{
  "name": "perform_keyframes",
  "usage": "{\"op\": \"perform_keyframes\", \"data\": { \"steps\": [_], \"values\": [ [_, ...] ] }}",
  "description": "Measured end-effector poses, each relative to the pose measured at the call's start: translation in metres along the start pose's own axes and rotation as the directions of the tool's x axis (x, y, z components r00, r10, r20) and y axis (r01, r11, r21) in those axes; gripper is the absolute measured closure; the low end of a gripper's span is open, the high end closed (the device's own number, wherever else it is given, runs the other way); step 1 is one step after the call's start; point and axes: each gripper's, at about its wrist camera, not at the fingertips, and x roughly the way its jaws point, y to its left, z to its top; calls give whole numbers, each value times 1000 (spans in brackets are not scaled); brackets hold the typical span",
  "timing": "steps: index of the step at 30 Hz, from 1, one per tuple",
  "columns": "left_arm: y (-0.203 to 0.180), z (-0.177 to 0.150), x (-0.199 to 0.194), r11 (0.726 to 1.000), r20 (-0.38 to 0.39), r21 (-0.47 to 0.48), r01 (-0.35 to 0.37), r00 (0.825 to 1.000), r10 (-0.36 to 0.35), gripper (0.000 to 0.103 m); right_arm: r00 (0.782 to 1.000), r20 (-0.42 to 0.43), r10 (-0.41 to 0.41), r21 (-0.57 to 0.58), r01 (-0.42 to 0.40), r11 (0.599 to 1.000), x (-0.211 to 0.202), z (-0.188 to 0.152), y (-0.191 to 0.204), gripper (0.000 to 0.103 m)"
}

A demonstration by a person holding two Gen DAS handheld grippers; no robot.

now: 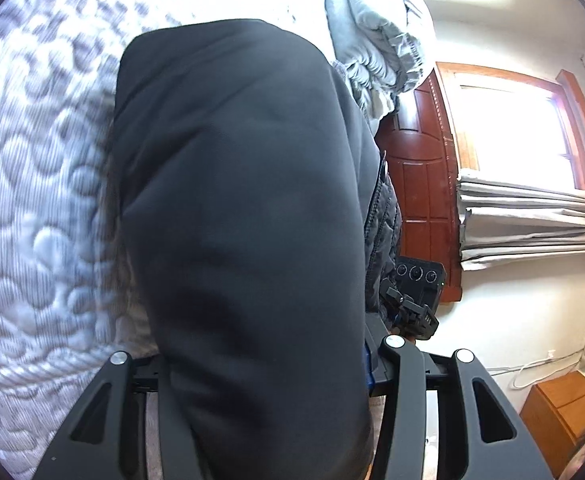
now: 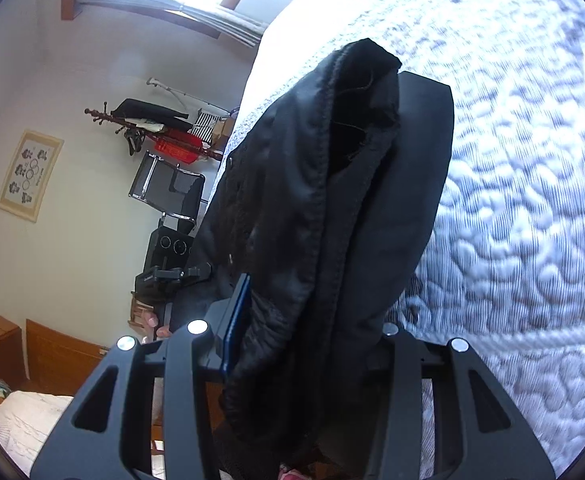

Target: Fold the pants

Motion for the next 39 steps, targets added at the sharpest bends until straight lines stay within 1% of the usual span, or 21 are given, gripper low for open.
{"op": "perform_keyframes", "data": {
  "steps": [3, 7, 12, 17, 25, 31, 35, 39],
  "values": [
    [-6, 14, -4, 1000, 26, 12, 7, 1000, -7, 55, 1000, 12, -5, -25, 5, 1000, 2, 12, 5, 62],
    [-13, 32, -12, 1000, 55, 29, -4, 998, 2, 55, 1000, 16, 0, -44, 1, 999, 11, 33, 7, 62],
    [-19, 63, -26, 998, 95, 51, -21, 995, 16, 55, 1000, 13, 18, -67, -17, 998, 27, 64, 5, 62],
    [-17, 98, -37, 998, 128, 55, -33, 991, 26, 55, 1000, 6, 26, -77, -26, 997, 41, 93, 3, 62],
    [-2, 142, -47, 998, 155, 43, -46, 987, 39, 56, 1000, -12, 26, -82, -27, 996, 61, 129, -3, 62],
    [25, 172, -41, 997, 154, 16, -70, 986, 66, 56, 999, -37, 14, -56, -16, 998, 79, 141, -13, 62],
    [45, 182, -35, 997, 151, -5, -82, 985, 82, 60, 999, -49, 11, -31, -12, 999, 93, 151, -22, 62],
    [49, 188, -36, 996, 154, 10, -87, 984, 84, 62, 999, -42, 32, -24, -33, 999, 94, 155, -25, 62]
  ]
}}
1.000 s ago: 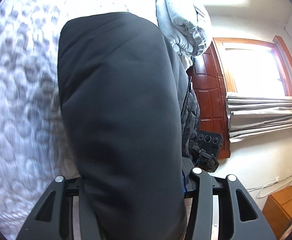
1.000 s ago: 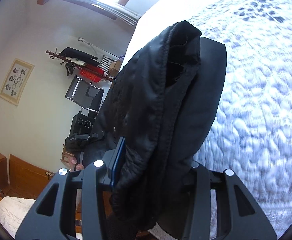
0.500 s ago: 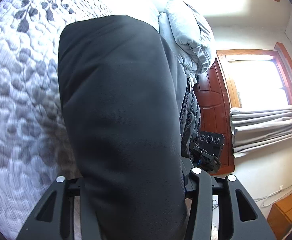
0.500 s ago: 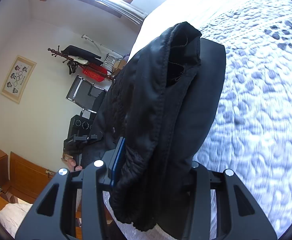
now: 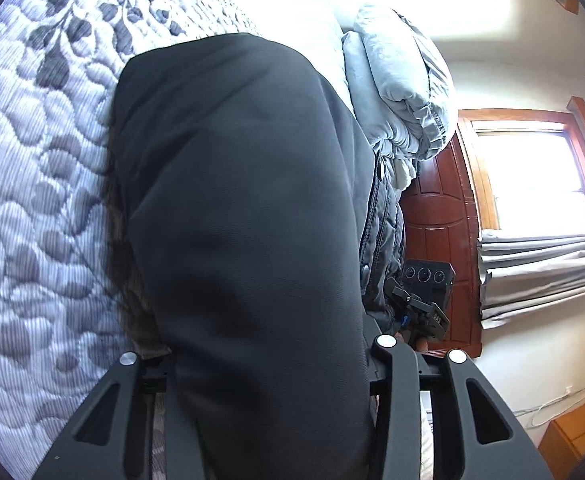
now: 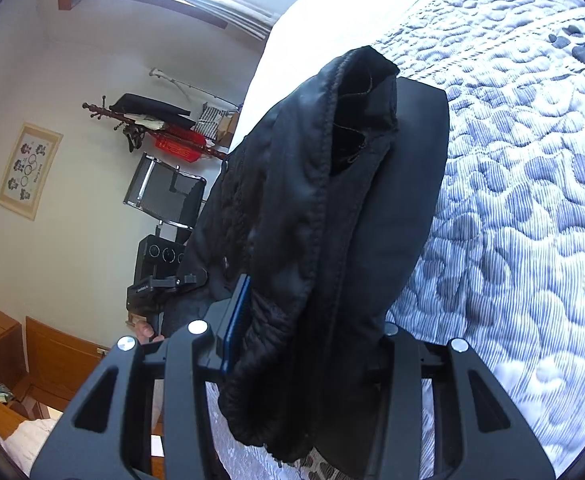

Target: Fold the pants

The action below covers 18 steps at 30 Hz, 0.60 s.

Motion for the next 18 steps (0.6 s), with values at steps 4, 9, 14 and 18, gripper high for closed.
{"op": "perform_keyframes", "data": {
  "steps": [4, 9, 14, 18],
  "values": [
    [-2, 5, 2, 1000, -4, 12, -14, 1000, 14, 64, 1000, 1, 5, 10, -5, 1000, -1, 2, -8, 62],
    [-3, 8, 6, 1000, -7, 17, -22, 1000, 22, 66, 1000, 6, 14, 36, -14, 999, -3, -6, -22, 61],
    [4, 8, 9, 1000, -13, 16, -18, 1000, 18, 67, 1000, 15, 26, 59, -26, 998, -3, -9, -31, 60],
    [10, 6, 10, 1000, -18, 18, -9, 1000, 9, 67, 999, 20, 36, 77, -37, 996, -3, -11, -36, 58]
  ]
}}
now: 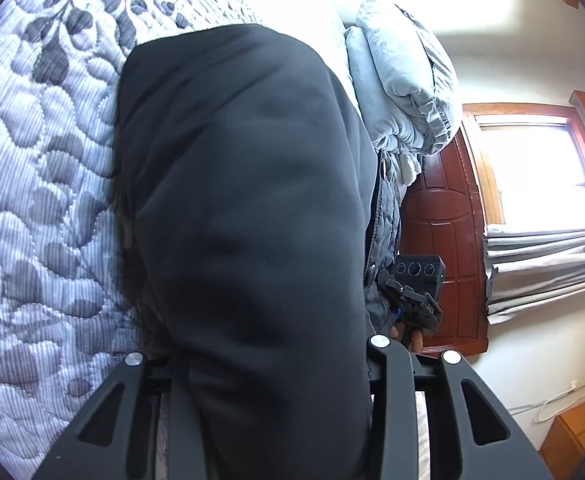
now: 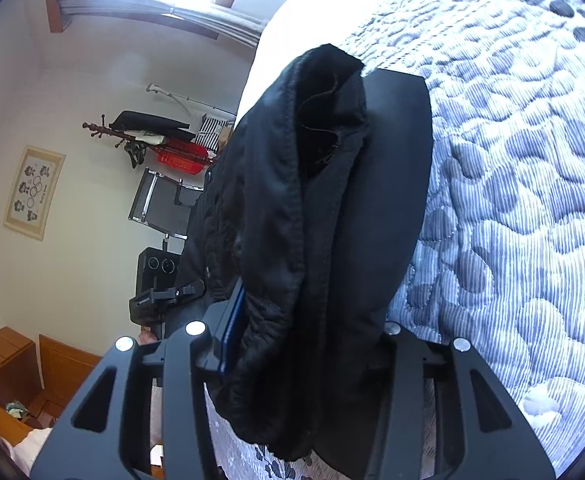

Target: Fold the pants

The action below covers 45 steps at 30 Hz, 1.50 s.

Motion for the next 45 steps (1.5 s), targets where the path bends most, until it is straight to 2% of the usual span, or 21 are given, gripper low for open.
{"op": "perform_keyframes", "data": {
  "steps": [4, 12, 14, 15, 16, 18, 22, 23, 26, 27, 30, 31, 33, 34, 35, 36, 37, 38, 40, 41, 45],
  "values": [
    [9, -2, -1, 1000, -5, 1, 19, 1000, -19, 65, 1000, 5, 12, 17, -12, 1000, 0, -1, -4, 54],
    [16, -9, -3, 999, -3, -7, 34, 999, -34, 64, 999, 6, 36, 27, -36, 999, -1, -5, -8, 53],
    [18, -8, -3, 1000, -7, -12, 19, 1000, -19, 53, 1000, 11, 27, 35, -27, 999, -2, -5, -12, 47],
    [19, -8, -3, 1000, -8, -18, 5, 1000, -5, 49, 1000, 16, 26, 42, -27, 999, -3, -5, -14, 38],
    [21, -8, -2, 1000, -10, -23, -16, 1000, 15, 38, 999, 19, 36, 45, -36, 998, -3, -8, -15, 32],
    [25, -11, -5, 999, -5, -33, -29, 1000, 29, 33, 998, 32, 45, 36, -46, 998, -9, -11, -16, 29],
    [19, -22, -26, 999, 44, -6, -50, 998, 51, 11, 995, 86, 50, 48, -55, 997, -37, -25, -19, 19],
    [16, -25, -33, 998, 66, 0, -70, 995, 70, 5, 994, 100, 46, 54, -52, 997, -45, -29, -20, 17],
    [9, -40, -59, 983, 144, 0, -186, 972, 184, 4, 989, 147, 11, 76, -23, 997, -71, -46, -19, 14],
    [6, -45, -66, 980, 157, -1, -199, 968, 197, 4, 987, 161, -9, 82, -5, 997, -79, -53, -17, 13],
    [-6, -67, -88, 968, 216, 2, -252, 945, 246, 4, 974, 197, -109, 54, 100, 993, -96, -75, 5, 12],
    [-15, -77, -95, 960, 244, 15, -281, 932, 269, 4, 968, 205, -142, 45, 136, 990, -98, -83, 13, 11],
    [-32, -91, -101, 942, 289, 44, -332, 907, 306, 4, 946, 223, -234, 13, 237, 971, -100, -98, 36, 10],
    [-45, -100, -100, 925, 293, 70, -374, 894, 339, 4, 933, 234, -273, -2, 281, 960, -99, -105, 49, 9],
    [-54, -106, -99, 913, 286, 91, -398, 888, 359, 4, 918, 249, -308, -22, 324, 946, -96, -113, 64, 8],
    [-64, -112, -96, 892, 274, 116, -436, 878, 394, 4, 909, 262, -324, -38, 345, 938, -94, -119, 76, 6],
    [-76, -121, -92, 865, 273, 137, -483, 858, 435, 4, 893, 274, -357, -49, 384, 922, -90, -127, 91, 4],
    [-88, -131, -90, 840, 289, 149, -522, 835, 468, 4, 873, 284, -397, -52, 427, 903, -87, -133, 103, 3],
    [-109, -142, -87, 809, 331, 154, -567, 801, 499, 4, 820, 297, -489, -46, 524, 850, -82, -147, 121, 3],
    [-118, -149, -87, 799, 349, 155, -581, 789, 506, 4, 801, 302, -517, -45, 553, 832, -79, -152, 127, 3],
    [-144, -172, -87, 768, 366, 168, -618, 762, 534, 4, 730, 322, -603, -35, 646, 763, -73, -172, 154, 3]
  ]
}}
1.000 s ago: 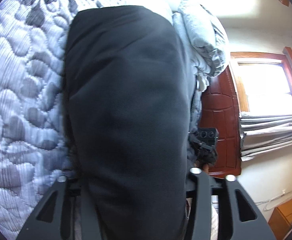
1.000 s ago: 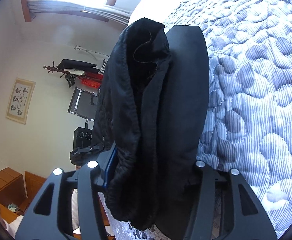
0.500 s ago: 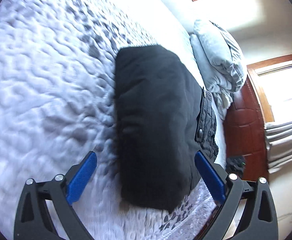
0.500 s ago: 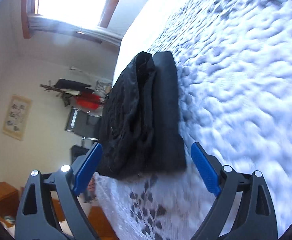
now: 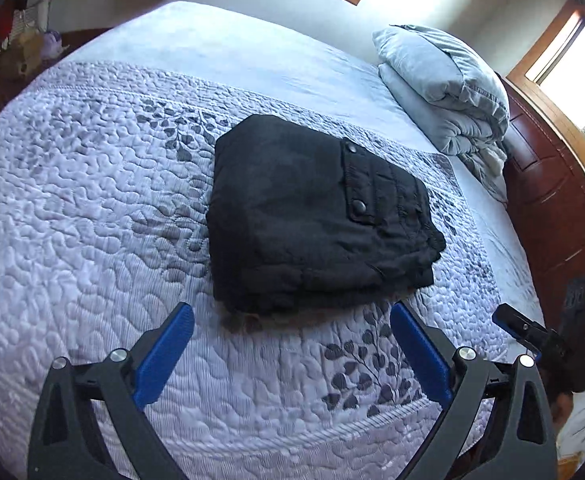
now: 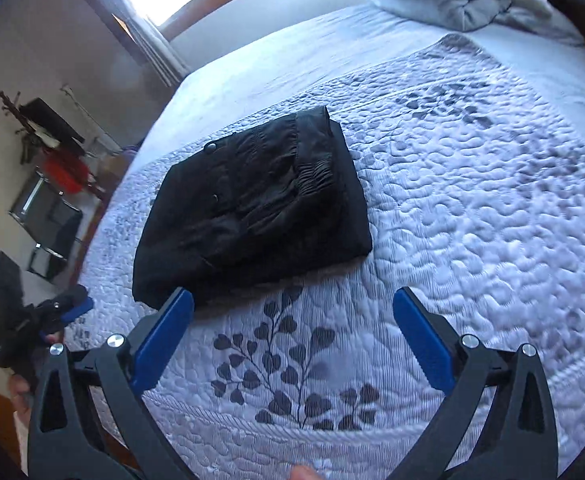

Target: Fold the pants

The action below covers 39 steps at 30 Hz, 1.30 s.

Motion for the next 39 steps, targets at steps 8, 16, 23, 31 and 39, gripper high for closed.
{"op": "perform_keyframes", "data": {
  "steps": [8, 16, 23, 31, 39],
  "values": [
    [-39, -17, -40, 986, 70, 122, -110, 992, 102, 4, 981, 37, -190, -27, 191, 981, -34, -24, 30, 3],
    [-69, -29, -80, 956, 161, 233, -177, 977, 142, 4, 969, 58, -241, -79, 245, 966, -49, -37, 54, 3],
    [-76, -34, -93, 950, 191, 252, -186, 972, 139, 4, 936, 84, -342, -90, 349, 933, -56, -37, 63, 3],
    [-70, -34, -87, 950, 179, 237, -201, 971, 161, 4, 904, 77, -420, -125, 426, 896, -49, -38, 70, 3],
    [-63, -34, -74, 959, 145, 211, -189, 976, 160, 4, 893, 77, -444, -140, 451, 882, -46, -39, 70, 3]
  ]
}}
